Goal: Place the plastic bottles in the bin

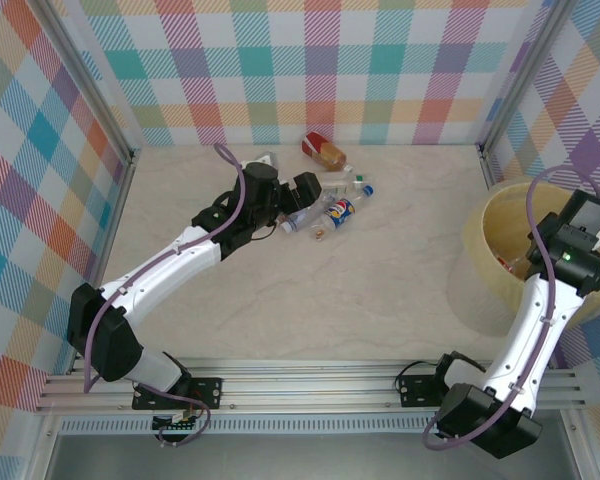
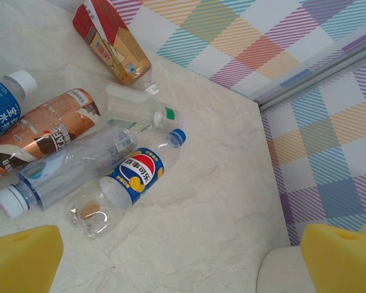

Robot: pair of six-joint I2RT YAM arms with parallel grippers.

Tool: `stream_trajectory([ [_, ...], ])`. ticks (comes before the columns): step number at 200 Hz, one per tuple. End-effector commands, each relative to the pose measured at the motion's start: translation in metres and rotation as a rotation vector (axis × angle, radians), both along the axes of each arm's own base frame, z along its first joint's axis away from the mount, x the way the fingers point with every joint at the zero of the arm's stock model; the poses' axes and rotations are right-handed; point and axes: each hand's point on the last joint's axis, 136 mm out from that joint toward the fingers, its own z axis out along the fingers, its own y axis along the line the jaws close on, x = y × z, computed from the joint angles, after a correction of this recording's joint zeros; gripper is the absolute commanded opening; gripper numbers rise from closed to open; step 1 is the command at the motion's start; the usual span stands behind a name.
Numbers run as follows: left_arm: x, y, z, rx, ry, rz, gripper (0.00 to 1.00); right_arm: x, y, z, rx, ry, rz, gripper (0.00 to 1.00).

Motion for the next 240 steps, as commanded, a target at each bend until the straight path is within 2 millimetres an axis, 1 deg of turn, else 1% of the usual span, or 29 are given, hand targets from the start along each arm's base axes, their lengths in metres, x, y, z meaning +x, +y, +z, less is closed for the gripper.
stream_trajectory([
  [1,0.000,0.004,-0.006,0.020,0.001,-0.016,1.00,0.014,0.013,0.011,0.051,-0.114,0.072,1.00],
  [15,0.001,0.006,-0.012,0.023,0.016,-0.009,1.00,0.028,0.028,0.009,0.113,-0.162,0.159,1.00],
  [37,0.002,0.014,-0.021,0.019,0.049,0.019,1.00,0.052,0.058,0.011,0.222,-0.266,0.329,1.00],
  [49,0.002,0.018,-0.025,0.031,0.060,0.025,1.00,0.061,0.071,0.018,0.260,-0.334,0.393,1.00],
  [66,0.004,0.022,-0.029,0.072,0.067,0.031,1.00,0.069,0.092,0.034,0.301,-0.440,0.491,1.00],
  [67,0.003,0.024,-0.033,0.085,0.080,0.033,1.00,0.070,0.093,0.035,0.302,-0.447,0.500,1.00],
  [71,0.002,0.028,-0.038,0.111,0.097,0.039,1.00,0.072,0.099,0.040,0.312,-0.473,0.529,1.00],
  [106,0.012,0.056,-0.064,0.275,0.158,0.101,1.00,0.079,0.149,0.072,0.429,-0.656,0.766,1.00],
  [123,0.018,0.069,-0.076,0.340,0.185,0.111,1.00,0.079,0.177,0.089,0.484,-0.727,0.912,1.00],
  [134,0.023,0.082,-0.083,0.394,0.206,0.136,1.00,0.078,0.193,0.099,0.508,-0.764,0.996,1.00],
  [157,0.034,0.108,-0.098,0.501,0.268,0.187,1.00,0.076,0.217,0.112,0.509,-0.807,1.110,1.00],
  [186,0.049,0.138,-0.118,0.592,0.354,0.243,1.00,0.075,0.249,0.117,0.502,-0.830,1.242,1.00],
  [204,0.063,0.151,-0.129,0.616,0.385,0.257,0.99,0.076,0.269,0.115,0.512,-0.820,1.321,1.00],
  [223,0.081,0.162,-0.143,0.612,0.420,0.255,0.97,0.082,0.284,0.109,0.536,-0.819,1.366,1.00],
  [240,0.100,0.164,-0.158,0.586,0.447,0.196,0.94,0.089,0.294,0.101,0.571,-0.809,1.377,1.00],
])
